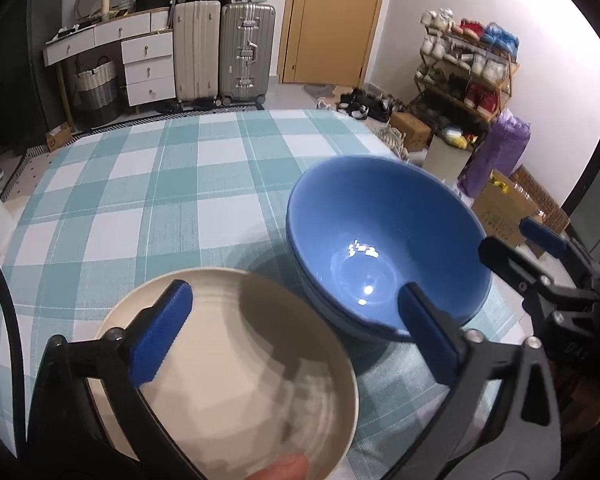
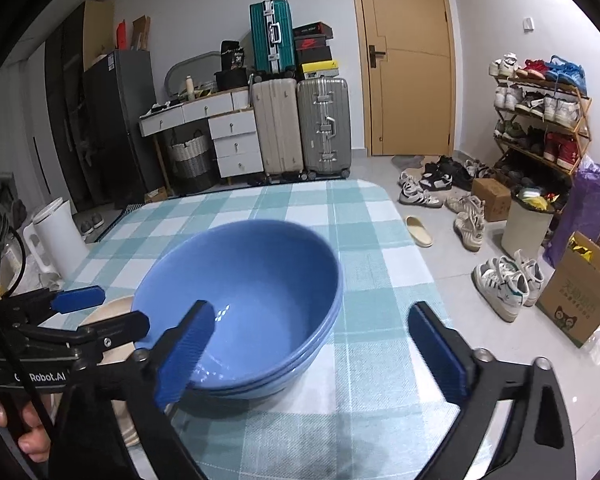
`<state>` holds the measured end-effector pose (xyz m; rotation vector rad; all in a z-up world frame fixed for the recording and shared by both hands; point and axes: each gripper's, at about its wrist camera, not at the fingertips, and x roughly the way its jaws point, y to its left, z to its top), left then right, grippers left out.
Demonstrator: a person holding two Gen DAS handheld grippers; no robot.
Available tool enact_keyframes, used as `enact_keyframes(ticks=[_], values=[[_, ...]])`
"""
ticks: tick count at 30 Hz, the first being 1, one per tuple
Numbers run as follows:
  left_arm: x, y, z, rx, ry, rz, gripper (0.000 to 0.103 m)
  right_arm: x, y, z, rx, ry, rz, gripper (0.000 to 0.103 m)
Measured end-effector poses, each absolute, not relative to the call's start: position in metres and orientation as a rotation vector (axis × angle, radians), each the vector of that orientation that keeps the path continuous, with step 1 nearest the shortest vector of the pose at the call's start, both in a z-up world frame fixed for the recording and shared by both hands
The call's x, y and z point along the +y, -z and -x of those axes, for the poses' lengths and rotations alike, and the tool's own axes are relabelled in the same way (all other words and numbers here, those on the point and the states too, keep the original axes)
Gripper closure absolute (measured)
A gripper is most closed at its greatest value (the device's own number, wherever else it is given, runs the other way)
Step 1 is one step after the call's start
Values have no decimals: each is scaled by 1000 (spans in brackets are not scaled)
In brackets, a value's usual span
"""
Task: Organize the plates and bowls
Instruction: 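Close the right gripper on the rim of the stacked blue bowls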
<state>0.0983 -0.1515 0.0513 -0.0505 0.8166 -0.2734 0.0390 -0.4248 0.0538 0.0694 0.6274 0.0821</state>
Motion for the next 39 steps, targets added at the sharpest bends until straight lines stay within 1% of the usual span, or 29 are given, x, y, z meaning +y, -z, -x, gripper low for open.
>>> enact_keyframes(ticks=[4,9,21,24,26,27,28,29,30,32,33,34,35,36,37,38,39], values=[[-147,-53,-105,817,289,92,1,-431,-55,-39,619,-49,-60,1],[-144,-48,-116,836,297,137,1,-449,-50,-39,625,-75,-165,1],[-134,-20,-144,914,295,257,1,-452,-29,-50,659,-150,-290,1],[-134,-14,-149,930,315,275,1,-452,-24,-53,671,-169,-317,3],[-136,-11,-152,937,315,274,4,-452,-20,-55,681,-181,-328,7],[-137,-10,-153,940,317,274,9,-452,-19,-57,686,-189,-330,9],[-137,-9,-154,946,321,277,16,-450,-17,-58,693,-195,-329,14],[-138,-7,-155,953,325,281,20,-449,-16,-58,697,-197,-327,18],[-138,-6,-155,958,331,288,25,-448,-15,-58,701,-201,-324,20],[-140,-3,-157,969,349,304,28,-446,-13,-59,706,-209,-321,23],[-141,-3,-157,966,366,310,31,-444,-13,-59,704,-222,-320,26],[-141,-4,-155,964,372,311,33,-442,-13,-59,704,-236,-312,32],[-142,-4,-154,962,376,309,35,-440,-13,-59,704,-232,-299,35],[-144,-5,-154,957,379,305,38,-440,-13,-58,701,-229,-294,37],[-145,-6,-153,951,381,303,41,-439,-14,-57,698,-229,-290,42],[-146,-6,-152,947,385,304,43,-439,-14,-57,696,-235,-296,45],[-147,-7,-152,945,395,307,50,-439,-14,-57,696,-239,-297,47]])
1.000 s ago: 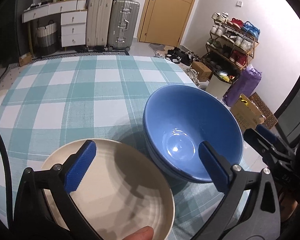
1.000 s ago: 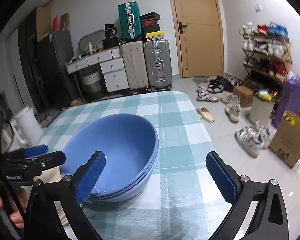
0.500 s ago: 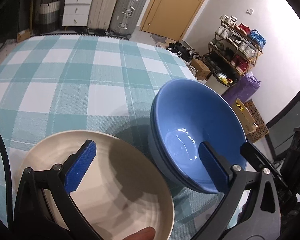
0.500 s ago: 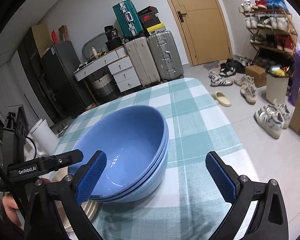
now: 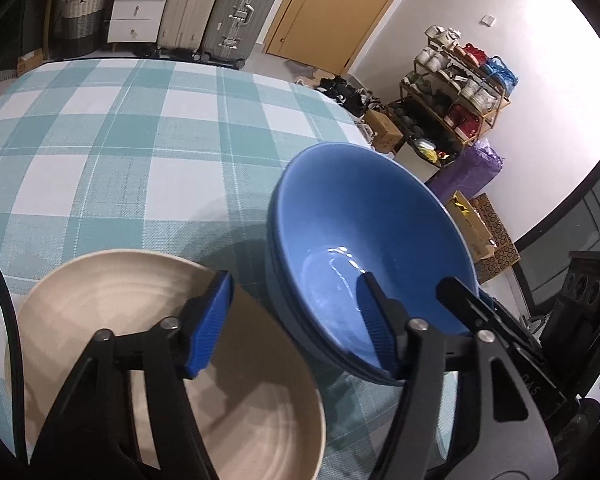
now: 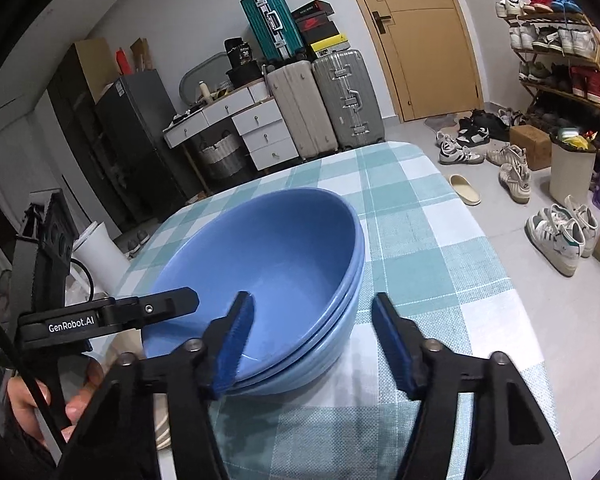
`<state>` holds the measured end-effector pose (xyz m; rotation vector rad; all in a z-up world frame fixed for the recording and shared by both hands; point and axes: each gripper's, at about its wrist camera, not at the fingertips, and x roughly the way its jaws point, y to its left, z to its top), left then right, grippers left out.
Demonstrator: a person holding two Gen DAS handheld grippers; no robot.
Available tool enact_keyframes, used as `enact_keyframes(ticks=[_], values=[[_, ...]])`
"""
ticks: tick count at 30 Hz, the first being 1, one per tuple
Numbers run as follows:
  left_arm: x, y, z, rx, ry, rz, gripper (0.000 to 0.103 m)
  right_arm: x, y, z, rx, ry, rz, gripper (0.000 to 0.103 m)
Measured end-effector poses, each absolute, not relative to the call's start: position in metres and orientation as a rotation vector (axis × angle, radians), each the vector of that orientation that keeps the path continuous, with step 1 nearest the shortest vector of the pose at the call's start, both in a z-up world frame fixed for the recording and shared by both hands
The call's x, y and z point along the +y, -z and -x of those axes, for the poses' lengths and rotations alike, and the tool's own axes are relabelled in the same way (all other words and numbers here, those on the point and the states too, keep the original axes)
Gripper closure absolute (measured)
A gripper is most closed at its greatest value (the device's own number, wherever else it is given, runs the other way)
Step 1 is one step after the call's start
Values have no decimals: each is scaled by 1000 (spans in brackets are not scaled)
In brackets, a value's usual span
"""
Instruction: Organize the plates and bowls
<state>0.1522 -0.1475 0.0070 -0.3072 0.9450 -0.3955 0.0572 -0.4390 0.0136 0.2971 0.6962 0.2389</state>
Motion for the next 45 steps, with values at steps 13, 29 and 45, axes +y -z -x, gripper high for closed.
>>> enact_keyframes(ticks=[13,29,45], values=[[-158,-14,-145,924,387,243,67,-438,-17,-55,685,-223,-258,53],[-157,-25,-133,914,368,227,67,-437,-21,-53,673,-215,-251,53],[-152,-38,-124,878,363,219,67,-433,-33,-44,650,-223,-249,53]])
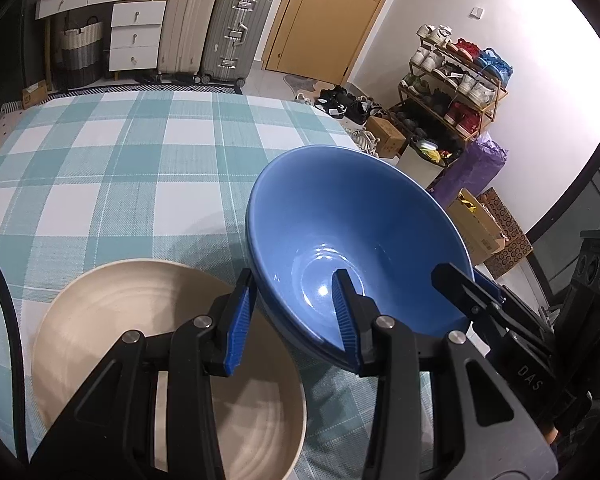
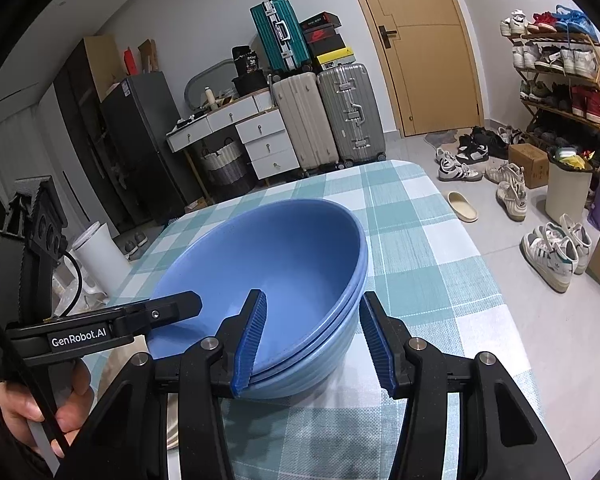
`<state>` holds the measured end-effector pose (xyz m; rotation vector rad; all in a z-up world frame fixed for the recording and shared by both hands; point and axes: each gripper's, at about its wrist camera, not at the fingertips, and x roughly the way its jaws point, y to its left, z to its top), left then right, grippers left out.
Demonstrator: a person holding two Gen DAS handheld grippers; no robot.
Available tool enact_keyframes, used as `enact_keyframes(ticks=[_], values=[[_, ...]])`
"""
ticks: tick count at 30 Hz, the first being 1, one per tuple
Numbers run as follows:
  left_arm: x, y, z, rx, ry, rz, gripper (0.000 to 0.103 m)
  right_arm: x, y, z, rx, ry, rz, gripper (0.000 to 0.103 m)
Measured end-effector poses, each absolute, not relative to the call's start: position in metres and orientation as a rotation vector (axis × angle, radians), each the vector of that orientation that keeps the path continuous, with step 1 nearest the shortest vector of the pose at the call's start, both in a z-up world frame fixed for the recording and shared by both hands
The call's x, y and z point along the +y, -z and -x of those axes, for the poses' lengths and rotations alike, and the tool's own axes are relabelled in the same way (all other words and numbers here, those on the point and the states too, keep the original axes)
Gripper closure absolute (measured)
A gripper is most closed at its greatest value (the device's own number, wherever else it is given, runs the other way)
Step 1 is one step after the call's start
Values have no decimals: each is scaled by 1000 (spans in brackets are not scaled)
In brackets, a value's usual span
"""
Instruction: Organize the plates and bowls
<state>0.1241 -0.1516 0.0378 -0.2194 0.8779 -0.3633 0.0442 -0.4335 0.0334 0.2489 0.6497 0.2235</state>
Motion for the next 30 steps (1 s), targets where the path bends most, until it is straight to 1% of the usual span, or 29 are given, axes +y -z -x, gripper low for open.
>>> enact_keyframes(ticks=[18,30], values=[[-133,-78,-89,803,358,230,67,-414,-70,-19,572,-252,-215,53],[-101,-95,-62,757,318,238,67,-382,-83,-6,547,-291,-188,53]])
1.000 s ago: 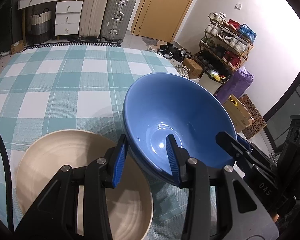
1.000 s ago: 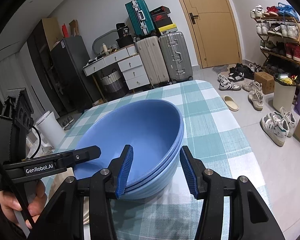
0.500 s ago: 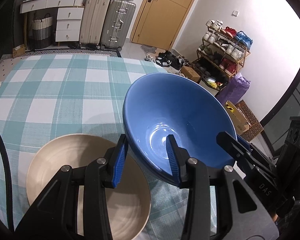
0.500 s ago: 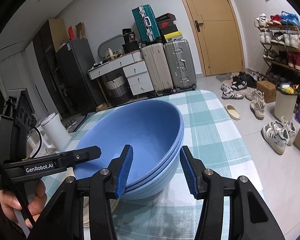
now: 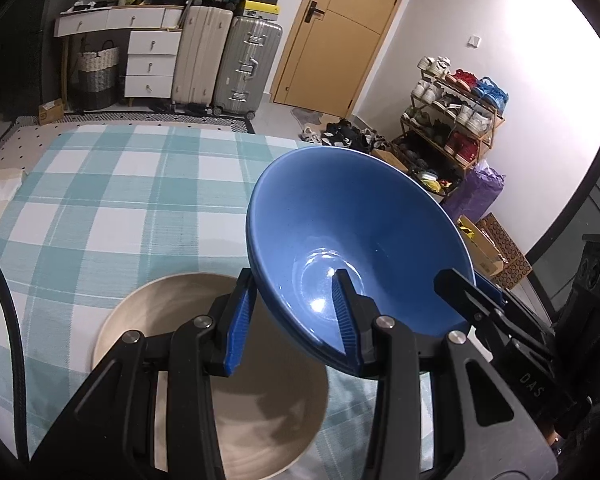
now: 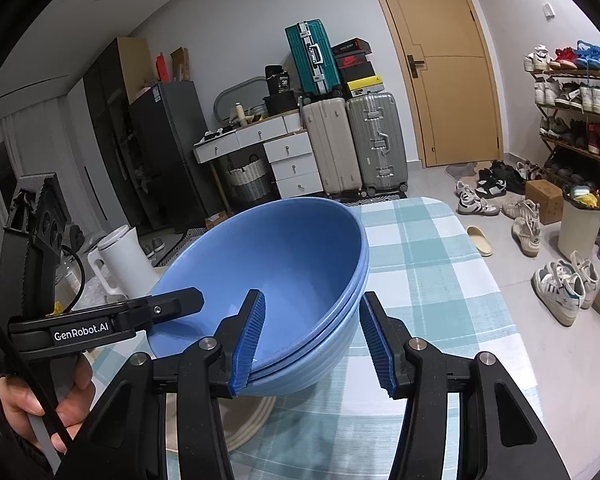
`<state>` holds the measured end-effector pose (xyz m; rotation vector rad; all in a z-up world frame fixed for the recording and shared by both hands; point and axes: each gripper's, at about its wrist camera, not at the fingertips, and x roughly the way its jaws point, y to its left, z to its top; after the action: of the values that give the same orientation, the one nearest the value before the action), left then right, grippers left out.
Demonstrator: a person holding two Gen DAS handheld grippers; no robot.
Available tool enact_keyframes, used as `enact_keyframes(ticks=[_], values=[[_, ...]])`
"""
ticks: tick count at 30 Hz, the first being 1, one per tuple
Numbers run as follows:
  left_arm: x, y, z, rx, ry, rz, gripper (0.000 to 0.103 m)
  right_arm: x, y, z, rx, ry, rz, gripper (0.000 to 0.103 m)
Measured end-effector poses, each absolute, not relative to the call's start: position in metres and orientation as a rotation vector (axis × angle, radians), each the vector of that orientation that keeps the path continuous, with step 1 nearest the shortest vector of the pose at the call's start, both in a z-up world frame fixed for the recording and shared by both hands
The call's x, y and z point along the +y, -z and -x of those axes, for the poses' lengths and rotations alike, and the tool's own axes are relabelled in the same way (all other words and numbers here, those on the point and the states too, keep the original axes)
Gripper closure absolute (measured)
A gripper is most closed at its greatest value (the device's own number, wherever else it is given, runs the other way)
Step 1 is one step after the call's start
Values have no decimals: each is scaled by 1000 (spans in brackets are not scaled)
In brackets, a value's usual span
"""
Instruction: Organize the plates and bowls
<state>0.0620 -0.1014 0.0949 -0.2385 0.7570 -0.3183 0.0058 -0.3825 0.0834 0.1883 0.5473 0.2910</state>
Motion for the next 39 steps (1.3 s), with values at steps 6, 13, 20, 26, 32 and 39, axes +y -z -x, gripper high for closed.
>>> enact_keyframes(ticks=[6,13,20,26,32,39], values=[[-85,-97,-54,744,293,244,67,-364,-80,-7,542,-317,-179,53],[-64,-102,-40,724,252,241,67,-347,-77,-11,541,-350,-185,53],[-41,-103,-32,714,210,238,67,-327,-76,-12,544,-389,-176,53],[-22,-98,-31,716,180,248,67,-306,-74,-14,559,-407,-151,53],[-9,-88,-30,731,166,256,67,-291,-66,-17,585,-415,-138,53],[1,-74,-33,750,156,256,67,-277,-57,-22,609,-415,-123,53]])
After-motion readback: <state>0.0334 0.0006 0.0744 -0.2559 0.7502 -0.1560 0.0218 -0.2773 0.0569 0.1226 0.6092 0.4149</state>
